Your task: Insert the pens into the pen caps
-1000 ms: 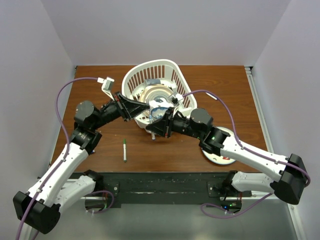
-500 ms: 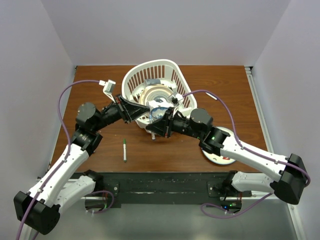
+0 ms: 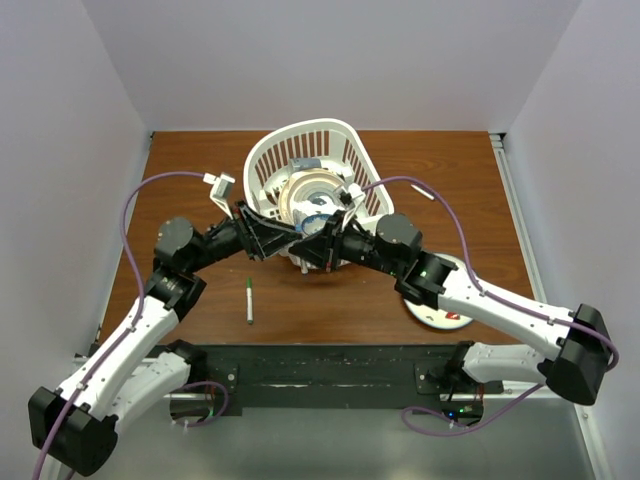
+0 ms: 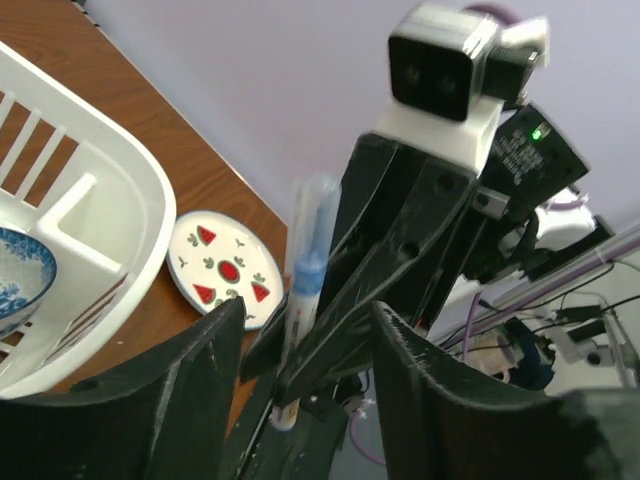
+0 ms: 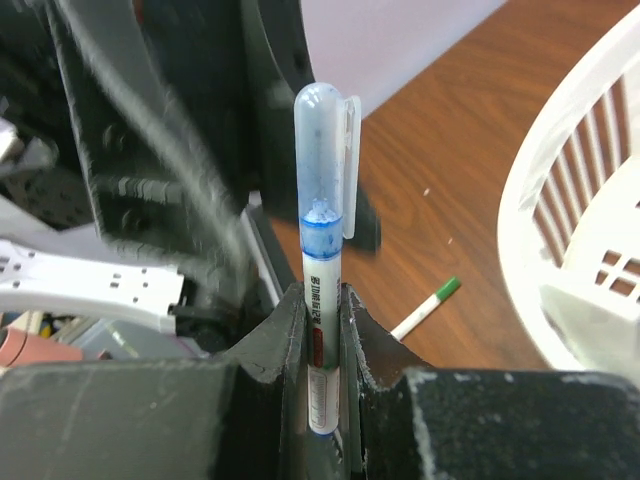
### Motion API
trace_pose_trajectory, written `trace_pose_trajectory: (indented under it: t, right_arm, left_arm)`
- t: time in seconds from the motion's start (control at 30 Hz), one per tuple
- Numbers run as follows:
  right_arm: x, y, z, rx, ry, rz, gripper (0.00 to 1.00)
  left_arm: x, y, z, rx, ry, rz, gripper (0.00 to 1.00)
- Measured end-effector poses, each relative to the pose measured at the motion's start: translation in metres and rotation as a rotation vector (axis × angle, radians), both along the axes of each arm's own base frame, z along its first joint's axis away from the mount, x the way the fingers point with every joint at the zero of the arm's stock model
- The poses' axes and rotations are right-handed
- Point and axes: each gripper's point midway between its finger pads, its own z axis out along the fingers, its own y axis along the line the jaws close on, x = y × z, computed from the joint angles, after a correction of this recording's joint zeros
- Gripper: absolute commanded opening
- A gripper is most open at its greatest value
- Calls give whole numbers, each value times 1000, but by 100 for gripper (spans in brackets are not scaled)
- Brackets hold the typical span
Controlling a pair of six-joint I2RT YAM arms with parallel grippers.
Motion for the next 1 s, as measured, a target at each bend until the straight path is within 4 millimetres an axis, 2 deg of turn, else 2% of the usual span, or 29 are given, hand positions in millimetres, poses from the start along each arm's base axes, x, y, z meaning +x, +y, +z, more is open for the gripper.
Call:
trace_pose_trajectory:
  t: [0.1,0.13,0.27,0.43,0.5,0.57,0.7,0.83,1.0]
  right_arm:
    - [5,-1,14,17,-36,-16,0]
    - [6,-1,17,20,-45,-18,0]
    - [2,-2,18,16,-61,2,0]
    - [-7,-3,20,12,-76,44,0]
    - [-12,-5,22,14,-82,63,0]
    - [-16,-6,25,17,-91,79,0]
    - [-22,-9,28,16,-102,105,0]
    - [-25,-10,24,2,-97,119,0]
    - [-26,-10,20,-9,-87,122,0]
  left_arm:
    - [-6,-1,-4,11,3,-25,94]
    - [-6,-1,-5,14,4,-28,96]
    - [-4,-2,-2,41,9,-28,100]
    - [1,-4,18,48,-30,-24,100]
    - [3,-4,26,50,-50,-21,95]
    - [5,-5,35,49,-73,-19,85]
    - [8,-7,48,48,-112,-24,81]
    - [11,-11,48,53,-112,-48,74]
    - [12,-15,43,57,-96,-79,59]
